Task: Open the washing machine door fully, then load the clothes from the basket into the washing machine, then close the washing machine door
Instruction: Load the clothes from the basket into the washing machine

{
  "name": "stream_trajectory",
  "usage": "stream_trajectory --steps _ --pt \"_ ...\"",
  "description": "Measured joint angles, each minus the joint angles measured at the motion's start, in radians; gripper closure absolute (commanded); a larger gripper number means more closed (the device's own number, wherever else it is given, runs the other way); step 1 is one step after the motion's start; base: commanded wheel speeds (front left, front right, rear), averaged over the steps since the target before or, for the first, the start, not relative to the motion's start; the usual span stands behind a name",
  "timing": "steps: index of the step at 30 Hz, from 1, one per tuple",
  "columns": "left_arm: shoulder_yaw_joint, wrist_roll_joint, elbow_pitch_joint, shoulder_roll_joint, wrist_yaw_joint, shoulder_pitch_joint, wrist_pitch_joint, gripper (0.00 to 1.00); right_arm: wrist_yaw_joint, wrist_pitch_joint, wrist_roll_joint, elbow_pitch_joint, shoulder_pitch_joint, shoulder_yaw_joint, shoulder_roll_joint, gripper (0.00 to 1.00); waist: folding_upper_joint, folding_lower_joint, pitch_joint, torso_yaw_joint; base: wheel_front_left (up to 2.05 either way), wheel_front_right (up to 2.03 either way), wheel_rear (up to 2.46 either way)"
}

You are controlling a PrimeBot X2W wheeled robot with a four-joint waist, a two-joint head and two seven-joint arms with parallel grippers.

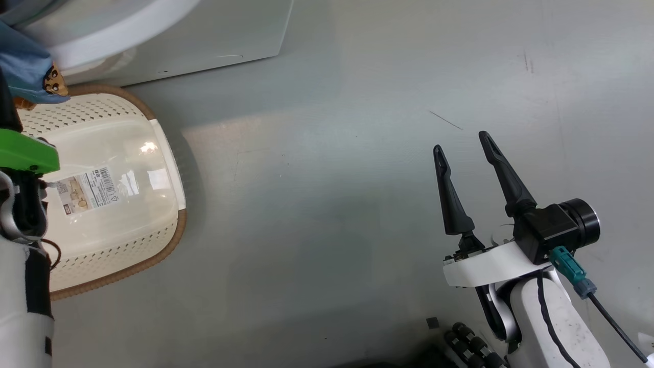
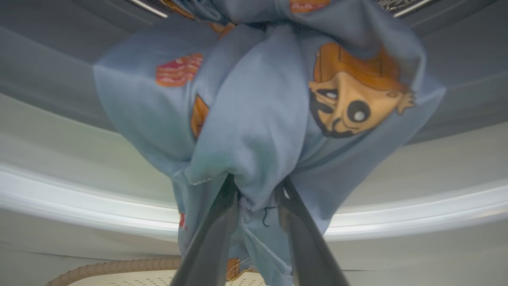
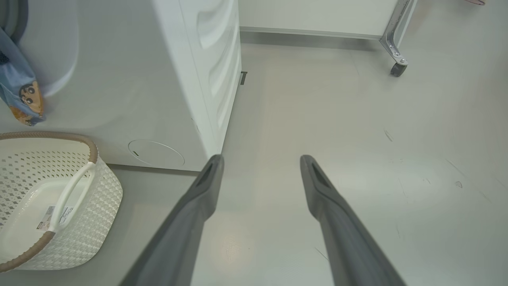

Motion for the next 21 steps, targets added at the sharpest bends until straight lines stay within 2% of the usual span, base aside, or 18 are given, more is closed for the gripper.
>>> stream_trajectory --steps 10,17,21 --pt "-0.011 -0.005 0.031 -0.036 0.000 -0.025 -0.024 1.00 -0.001 0.000 0.013 0.000 0.000 -0.012 0.000 0.00 0.0000 0.0001 -0.014 0.024 0.00 0.00 0.00" --pt "-0.009 -0.038 -0.005 -0.085 0.000 -0.017 -0.032 1.00 -0.010 0.000 0.020 0.002 0.000 -0.019 0.000 0.00 0.0000 0.0001 -0.027 0.052 0.00 0.00 0.00" --pt "-0.023 -0.044 -0.051 -0.088 -0.001 -0.007 -0.037 1.00 -0.010 0.000 0.023 0.002 0.000 -0.018 0.000 0.00 0.0000 0.0000 -0.032 0.064 0.00 0.00 0.00"
